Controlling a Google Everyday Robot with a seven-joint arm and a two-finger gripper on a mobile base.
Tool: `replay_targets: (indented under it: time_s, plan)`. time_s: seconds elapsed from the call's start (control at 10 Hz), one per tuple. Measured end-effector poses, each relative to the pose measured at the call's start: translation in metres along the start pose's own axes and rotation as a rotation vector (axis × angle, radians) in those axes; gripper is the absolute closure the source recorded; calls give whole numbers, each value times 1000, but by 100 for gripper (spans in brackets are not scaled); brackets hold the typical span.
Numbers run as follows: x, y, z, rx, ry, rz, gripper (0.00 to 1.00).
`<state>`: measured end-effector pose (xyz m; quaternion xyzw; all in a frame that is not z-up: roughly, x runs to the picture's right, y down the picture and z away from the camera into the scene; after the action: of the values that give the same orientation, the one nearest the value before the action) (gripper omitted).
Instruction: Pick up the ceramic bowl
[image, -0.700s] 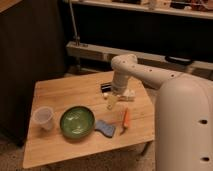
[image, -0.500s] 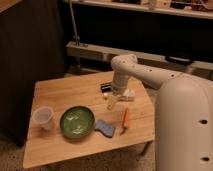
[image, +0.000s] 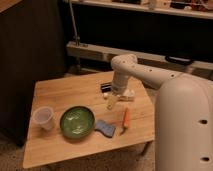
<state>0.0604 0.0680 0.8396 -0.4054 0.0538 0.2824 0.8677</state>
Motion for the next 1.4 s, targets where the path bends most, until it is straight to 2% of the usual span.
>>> replay_targets:
  time_s: [1.1, 1.2, 1.4]
  plan:
    - [-1, 0, 0, 2, 2, 7, 20]
    - [-1, -2, 1, -5, -1, 36, 20]
    - [-4, -3, -5, -17, -36, 199, 20]
